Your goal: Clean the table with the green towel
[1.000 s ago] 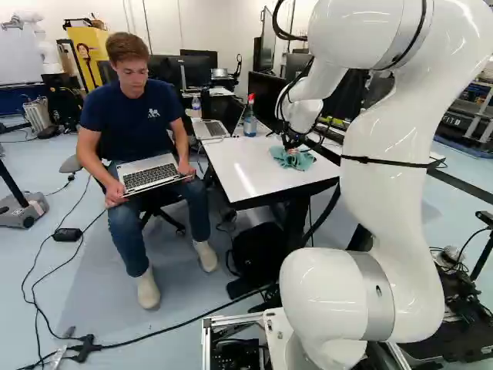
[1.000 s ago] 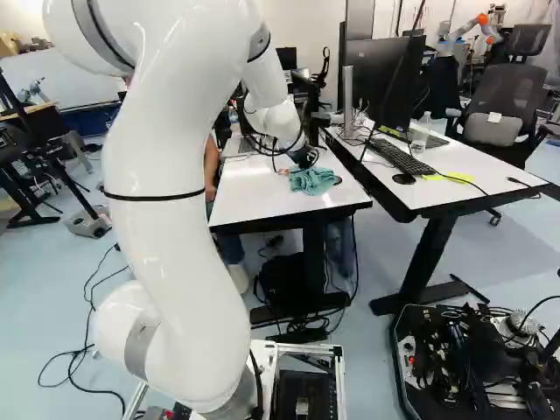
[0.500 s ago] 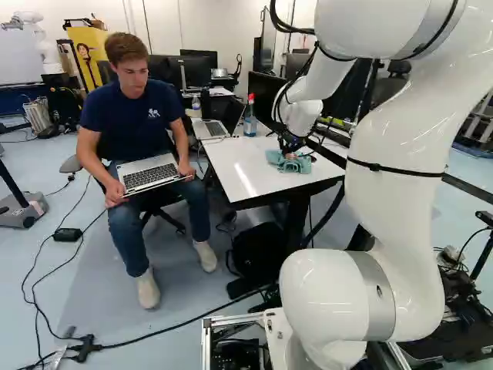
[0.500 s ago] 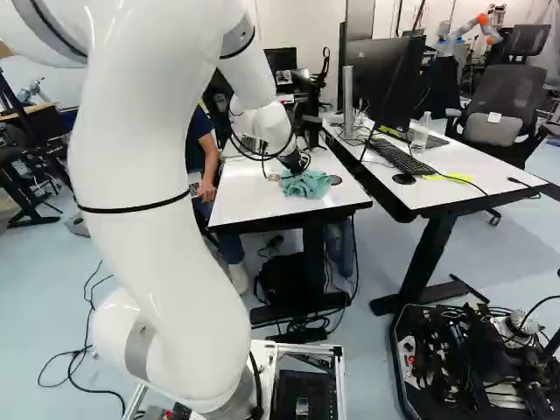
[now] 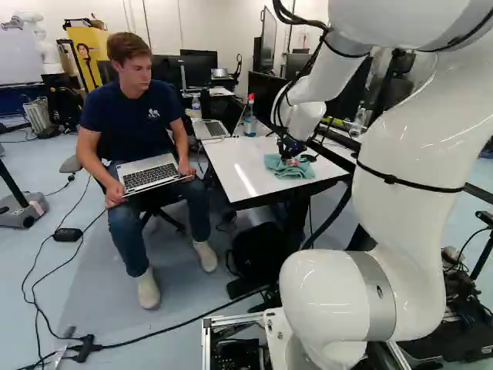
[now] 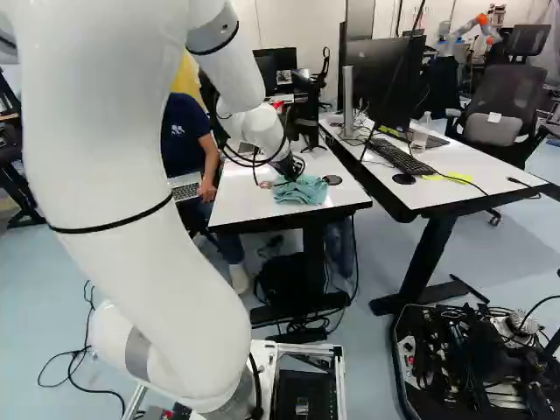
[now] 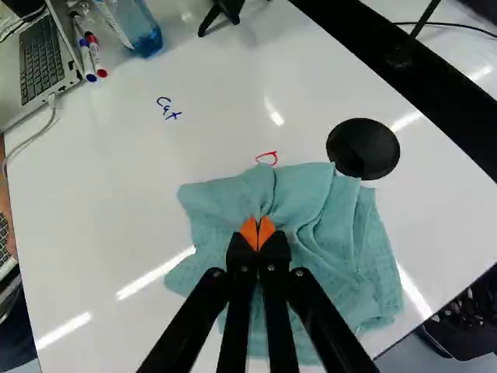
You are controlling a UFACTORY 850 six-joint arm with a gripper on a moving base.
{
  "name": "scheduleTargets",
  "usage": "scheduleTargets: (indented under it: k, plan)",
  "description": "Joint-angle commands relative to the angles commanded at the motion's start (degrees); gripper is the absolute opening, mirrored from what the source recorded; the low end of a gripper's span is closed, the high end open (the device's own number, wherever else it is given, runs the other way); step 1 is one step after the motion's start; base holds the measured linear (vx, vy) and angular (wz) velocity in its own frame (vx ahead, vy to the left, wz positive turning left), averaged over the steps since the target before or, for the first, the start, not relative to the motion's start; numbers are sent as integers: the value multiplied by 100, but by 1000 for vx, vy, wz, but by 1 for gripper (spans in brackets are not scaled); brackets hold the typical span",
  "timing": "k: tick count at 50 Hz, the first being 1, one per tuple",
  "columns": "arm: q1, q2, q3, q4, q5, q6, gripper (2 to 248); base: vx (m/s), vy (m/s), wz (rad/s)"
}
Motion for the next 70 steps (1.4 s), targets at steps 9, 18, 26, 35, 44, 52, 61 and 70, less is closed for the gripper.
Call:
scheduleTargets:
  k: [9, 18, 26, 35, 44, 52, 61, 70]
  plan:
    - [-6, 223, 113, 0, 0, 0, 22, 0, 0, 0]
    - [-7, 387, 151, 0, 0, 0, 22, 0, 0, 0]
    - [-4, 537, 188, 0, 0, 0, 22, 0, 0, 0]
    - [35, 834, 357, 0, 0, 0, 22, 0, 0, 0]
    - [102, 1191, 578, 0, 0, 0, 22, 0, 0, 0]
    - [164, 1476, 778, 0, 0, 0, 22, 0, 0, 0]
    - [197, 1655, 932, 0, 0, 0, 22, 0, 0, 0]
    - [203, 1688, 960, 0, 0, 0, 22, 0, 0, 0]
